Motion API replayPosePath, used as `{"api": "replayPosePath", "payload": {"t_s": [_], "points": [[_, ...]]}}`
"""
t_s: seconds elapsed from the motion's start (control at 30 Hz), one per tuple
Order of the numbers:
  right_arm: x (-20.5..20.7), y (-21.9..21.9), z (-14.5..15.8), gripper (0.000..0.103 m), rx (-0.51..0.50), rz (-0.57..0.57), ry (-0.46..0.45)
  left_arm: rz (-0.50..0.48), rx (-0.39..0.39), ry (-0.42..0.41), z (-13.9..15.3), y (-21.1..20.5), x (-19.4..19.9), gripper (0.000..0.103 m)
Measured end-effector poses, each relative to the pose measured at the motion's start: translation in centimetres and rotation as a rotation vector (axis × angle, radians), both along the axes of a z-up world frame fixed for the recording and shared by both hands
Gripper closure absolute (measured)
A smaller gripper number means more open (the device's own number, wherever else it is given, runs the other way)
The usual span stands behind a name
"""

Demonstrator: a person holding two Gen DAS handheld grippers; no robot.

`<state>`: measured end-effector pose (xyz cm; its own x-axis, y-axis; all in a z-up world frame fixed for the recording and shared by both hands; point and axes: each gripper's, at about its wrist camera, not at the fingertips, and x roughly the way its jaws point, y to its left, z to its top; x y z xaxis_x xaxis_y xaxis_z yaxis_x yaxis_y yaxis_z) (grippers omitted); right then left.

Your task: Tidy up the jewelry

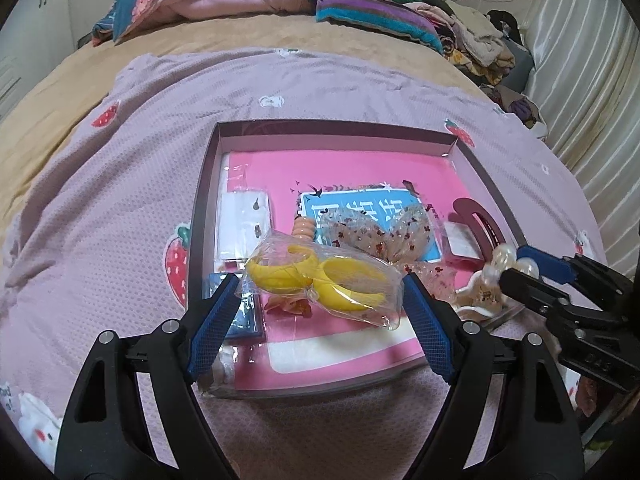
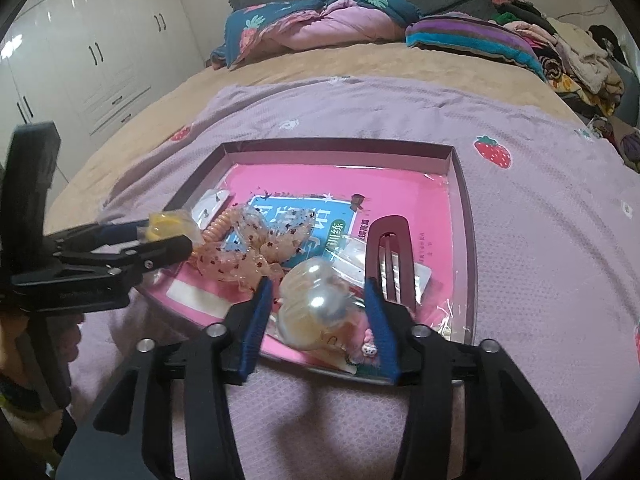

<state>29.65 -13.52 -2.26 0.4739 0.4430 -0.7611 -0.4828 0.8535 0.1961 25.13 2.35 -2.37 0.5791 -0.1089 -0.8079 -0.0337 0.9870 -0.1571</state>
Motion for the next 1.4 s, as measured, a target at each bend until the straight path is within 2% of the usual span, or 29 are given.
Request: {"api": "replayPosePath", "payload": {"t_s": [0.3, 0.6, 0.83, 0.9, 1.03, 1.1, 1.4], "points": [[-1.9, -2.7, 2.5, 0.038, 0.054, -0.058, -0.025, 0.009, -0.002, 0.002, 0.6, 0.0, -0.8, 0.025], [-4.3, -4.7, 5.4, 0.021, 0.085, -0.093, -0.086, 0.027, 0.01, -0.053, 3.5, -0.1, -2.9, 0.02], [-6.4, -5.3, 7.3, 0.019, 0.097, -0.1, -0.131, 0.036, 0.016, -0.107, 6.3, -0.3, -5.3, 0.018], [-7.2, -5.4, 7.8, 0.014, 0.097, -0.1, -0.147, 0.037, 0.024, -0.122, 7.0, -0.4, -6.1, 0.013], [-9.1, -5.6, 8.7, 0.011, 0.098, -0.106, -0.182, 0.038, 0.034, -0.148, 8.2, -0.5, -7.8, 0.013], [-9.9, -5.7, 8.9, 0.008, 0.095, -0.116, -0.195, 0.037, 0.035, -0.156, 8.6, -0.7, -8.6, 0.012], [-13.2, -6.5, 8.4, 0.005, 0.105, -0.128, -0.206, 0.016, 0.051, -0.166, 8.2, -2.2, -12.1, 0.01]]}}
